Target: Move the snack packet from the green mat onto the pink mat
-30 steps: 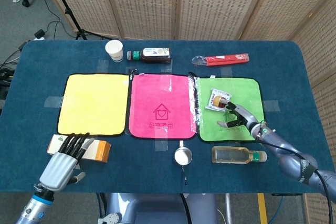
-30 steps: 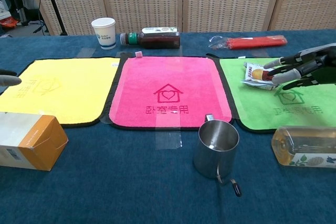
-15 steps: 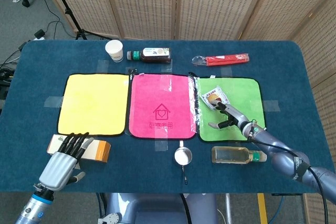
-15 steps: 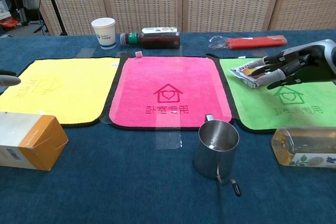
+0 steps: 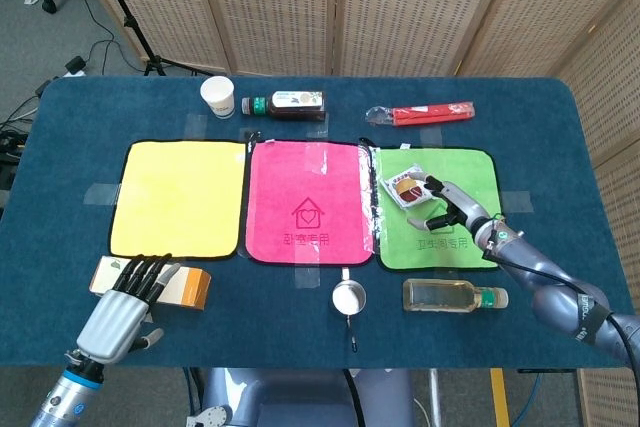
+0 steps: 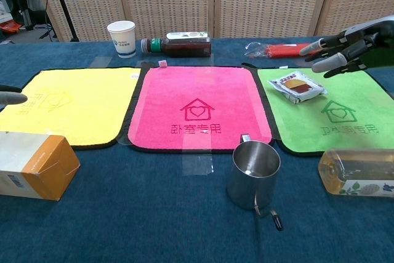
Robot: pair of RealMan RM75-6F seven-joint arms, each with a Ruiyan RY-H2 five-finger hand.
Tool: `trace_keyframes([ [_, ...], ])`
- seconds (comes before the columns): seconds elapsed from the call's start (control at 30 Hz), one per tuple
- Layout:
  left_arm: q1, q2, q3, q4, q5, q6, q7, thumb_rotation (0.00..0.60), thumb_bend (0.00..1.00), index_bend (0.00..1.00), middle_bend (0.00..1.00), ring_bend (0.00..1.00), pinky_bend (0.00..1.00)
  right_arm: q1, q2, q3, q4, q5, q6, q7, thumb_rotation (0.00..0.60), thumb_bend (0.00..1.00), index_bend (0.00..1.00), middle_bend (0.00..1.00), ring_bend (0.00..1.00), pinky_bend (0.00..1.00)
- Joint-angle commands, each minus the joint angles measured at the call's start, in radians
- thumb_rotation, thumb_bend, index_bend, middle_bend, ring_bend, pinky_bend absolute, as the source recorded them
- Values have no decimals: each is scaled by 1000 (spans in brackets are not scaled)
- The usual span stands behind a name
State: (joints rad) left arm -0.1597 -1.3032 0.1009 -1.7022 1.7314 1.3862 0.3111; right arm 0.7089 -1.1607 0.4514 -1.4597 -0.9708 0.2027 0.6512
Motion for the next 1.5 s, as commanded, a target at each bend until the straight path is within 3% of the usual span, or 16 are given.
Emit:
trace_keyframes([
  [0.03, 0, -1, 2, 0, 2, 0, 1, 600, 73, 0, 0, 0, 0, 13, 7, -13, 13, 21, -2, -3, 600, 363, 81, 0, 0, 0],
  [0.27, -1, -6, 3, 2, -1, -8, 10, 600, 74, 0, 0, 0, 0, 40, -12, -29, 89, 47, -40, -2, 600, 363, 81, 0, 0, 0],
  [0.73, -1, -15, 2, 7, -5, -11, 21, 600, 73, 0, 0, 0, 0, 64, -119, -3, 236, 47, -113, 0, 600, 363, 81, 0, 0, 0],
  [1.03, 0, -13, 5, 5, 2, -5, 19, 600, 73, 0, 0, 0, 0, 55, -149, 32, 258, 31, -160, -23, 600, 367, 81, 0, 0, 0],
  [1.5, -1, -13, 11, 4, 12, -5, 17, 600, 73, 0, 0, 0, 0, 27, -155, 98, 193, 18, -213, -76, 600, 370, 81, 0, 0, 0],
])
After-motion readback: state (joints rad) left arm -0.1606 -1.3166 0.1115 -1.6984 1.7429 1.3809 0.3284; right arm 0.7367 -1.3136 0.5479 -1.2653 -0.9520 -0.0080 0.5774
